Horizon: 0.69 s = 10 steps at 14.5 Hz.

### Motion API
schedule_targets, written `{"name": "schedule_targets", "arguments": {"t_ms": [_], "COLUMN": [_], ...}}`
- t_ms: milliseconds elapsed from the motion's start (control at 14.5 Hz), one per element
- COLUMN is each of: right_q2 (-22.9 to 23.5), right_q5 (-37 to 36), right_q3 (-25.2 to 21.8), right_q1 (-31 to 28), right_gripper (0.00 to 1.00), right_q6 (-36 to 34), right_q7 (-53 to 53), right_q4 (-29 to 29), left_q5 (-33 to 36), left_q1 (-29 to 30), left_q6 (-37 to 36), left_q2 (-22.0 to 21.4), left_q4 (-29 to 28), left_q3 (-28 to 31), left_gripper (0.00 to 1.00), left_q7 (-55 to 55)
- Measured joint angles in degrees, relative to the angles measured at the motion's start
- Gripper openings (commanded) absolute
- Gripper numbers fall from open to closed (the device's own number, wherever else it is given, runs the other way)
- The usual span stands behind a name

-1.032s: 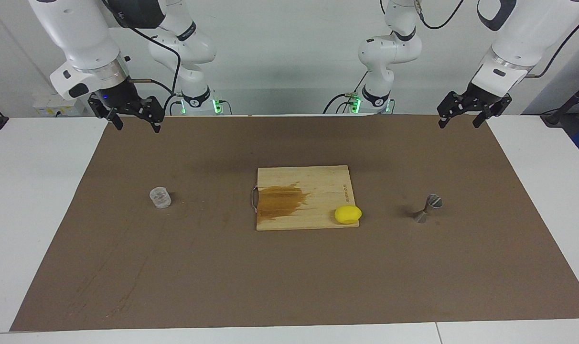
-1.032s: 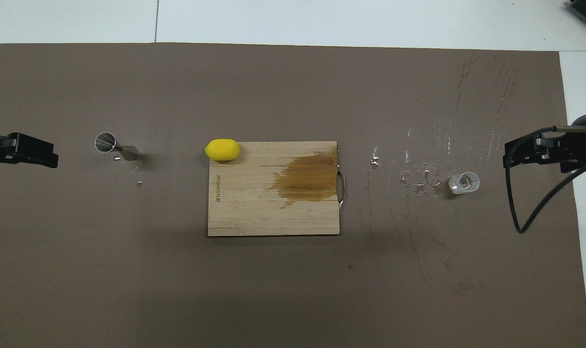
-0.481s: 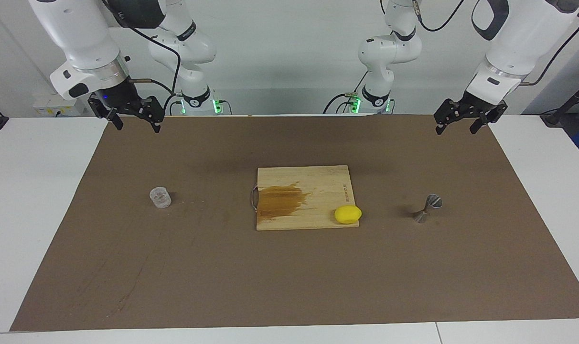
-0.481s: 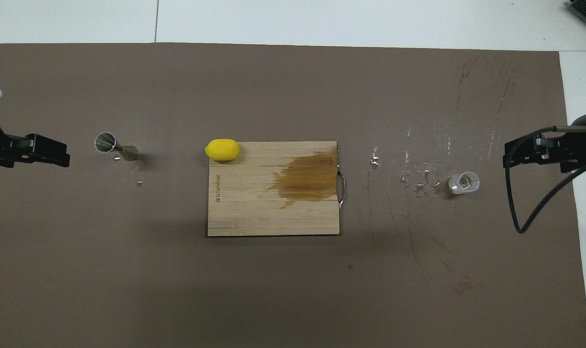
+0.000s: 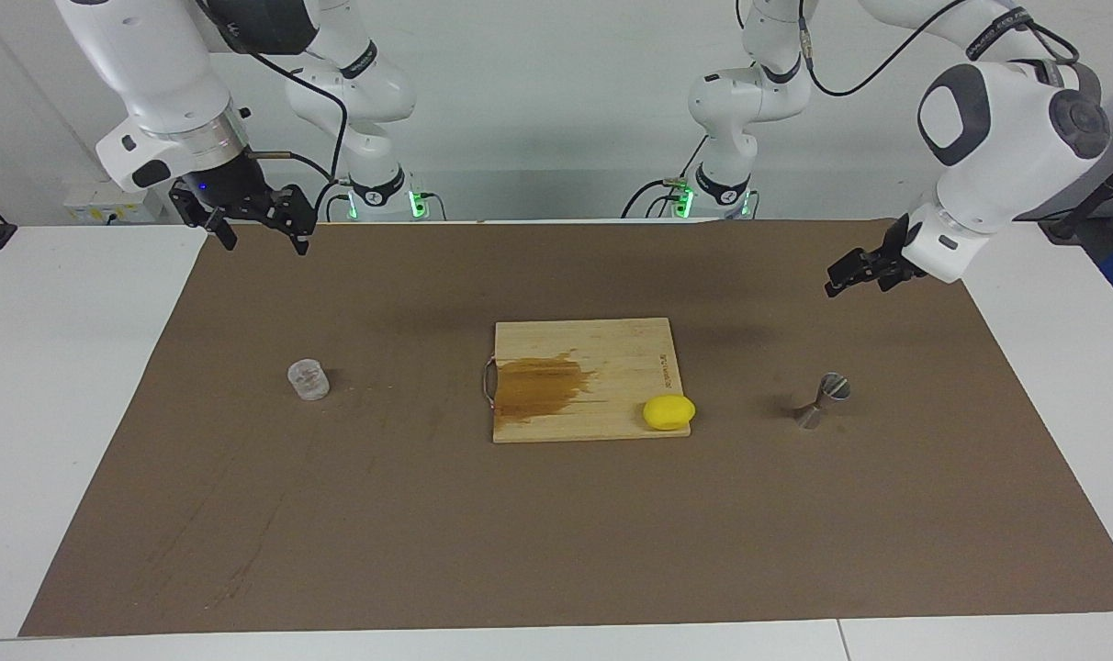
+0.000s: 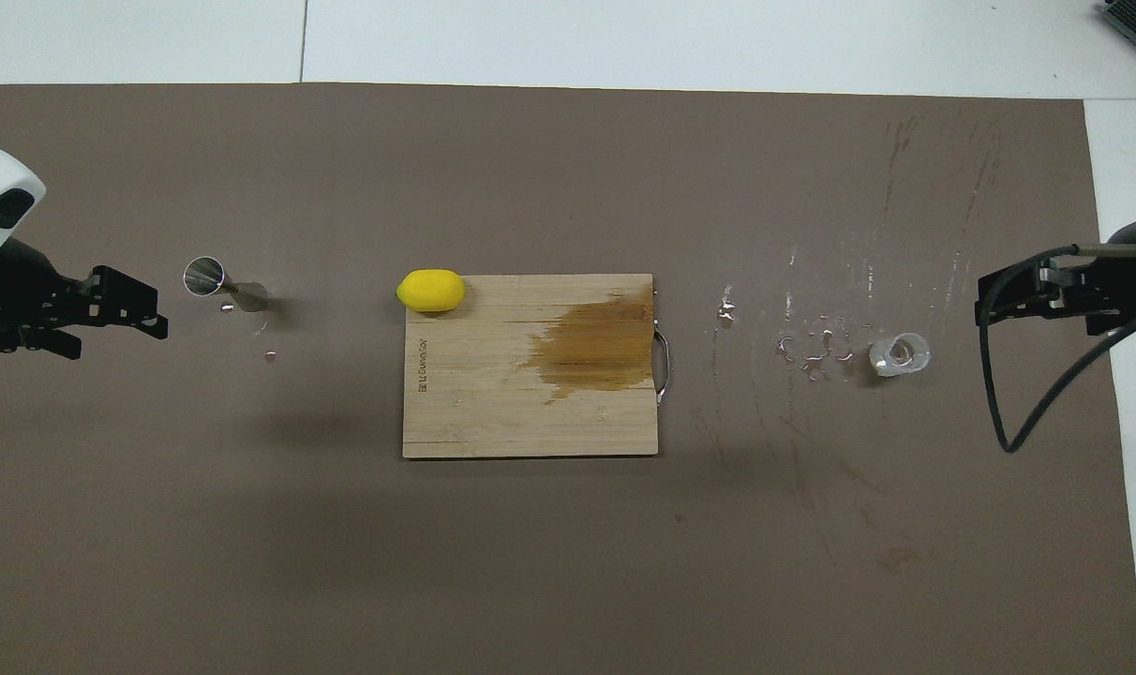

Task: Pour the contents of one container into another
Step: 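Open the left gripper and reach toward the small metal cup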

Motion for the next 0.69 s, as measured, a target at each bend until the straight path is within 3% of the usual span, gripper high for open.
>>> {"name": "schedule_targets", "arguments": {"t_ms": [275, 688], "right_q2": [0.0, 0.0], "right_q5": [0.0, 0.0], "right_q3": [0.0, 0.0], "right_q1": [0.0, 0.0], "right_gripper": [1.0, 1.0], "right_q6": [0.0, 0.0], "right_q7": [0.0, 0.0], "right_q4": [0.0, 0.0], "left_q5": [-14.1, -41.2], "left_q1": [0.7, 1.3], "left_q6": [3.7, 17.2], "left_q2": [1.2, 1.3], "left_q4": [-5.1, -17.4], "left_q3": [6.7, 11.2], "left_gripper": [1.0, 1.0], "left_q7": [-16.9, -43.9]}}
